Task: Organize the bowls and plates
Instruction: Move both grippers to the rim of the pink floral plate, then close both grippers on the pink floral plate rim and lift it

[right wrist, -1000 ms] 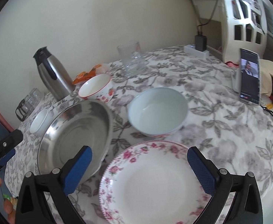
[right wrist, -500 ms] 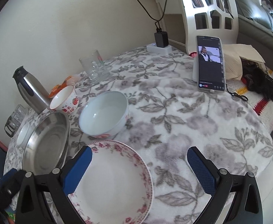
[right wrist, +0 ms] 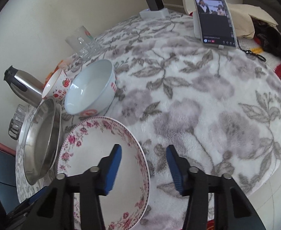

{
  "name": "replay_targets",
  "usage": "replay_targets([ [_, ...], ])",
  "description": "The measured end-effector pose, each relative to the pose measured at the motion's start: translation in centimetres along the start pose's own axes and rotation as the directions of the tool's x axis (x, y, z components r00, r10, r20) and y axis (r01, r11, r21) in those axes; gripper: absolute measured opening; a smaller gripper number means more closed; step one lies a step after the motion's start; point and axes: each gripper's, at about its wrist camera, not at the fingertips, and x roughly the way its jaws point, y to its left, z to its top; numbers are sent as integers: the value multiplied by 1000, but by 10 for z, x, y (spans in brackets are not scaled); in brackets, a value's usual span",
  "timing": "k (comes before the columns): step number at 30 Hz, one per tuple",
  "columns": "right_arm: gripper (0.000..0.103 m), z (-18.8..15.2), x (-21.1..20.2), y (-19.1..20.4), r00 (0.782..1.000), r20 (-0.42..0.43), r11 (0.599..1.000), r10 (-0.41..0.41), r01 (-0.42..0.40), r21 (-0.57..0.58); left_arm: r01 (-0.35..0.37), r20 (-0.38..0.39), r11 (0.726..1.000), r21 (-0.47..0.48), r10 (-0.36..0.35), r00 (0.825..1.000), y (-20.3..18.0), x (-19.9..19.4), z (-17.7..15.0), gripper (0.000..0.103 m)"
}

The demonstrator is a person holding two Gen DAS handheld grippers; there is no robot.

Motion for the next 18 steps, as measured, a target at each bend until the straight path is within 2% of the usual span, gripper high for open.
replay_targets([
  [2, 36, -1, 3, -1, 1000, -17, 1000, 5, -5, 4, 5, -23, 999, -31, -6, 1000, 6, 7, 1, 61],
  [4, 31, -2, 6, -2, 1000, -29, 1000, 10, -10, 10, 21, -44, 998, -57, -23, 999, 10, 12, 1, 57],
  [7, 26, -3, 10, -4, 999, -46, 1000, 3, -3, 18, 36, -63, 996, -80, -41, 997, 14, 20, 1, 45],
  [15, 18, -5, 19, -3, 996, -80, 999, 47, -45, 20, 15, -91, 996, -93, -23, 996, 20, 35, 2, 25],
  [18, 18, -6, 19, -4, 996, -76, 999, 49, -47, 25, 24, -103, 994, -107, -35, 994, 23, 42, 0, 23],
])
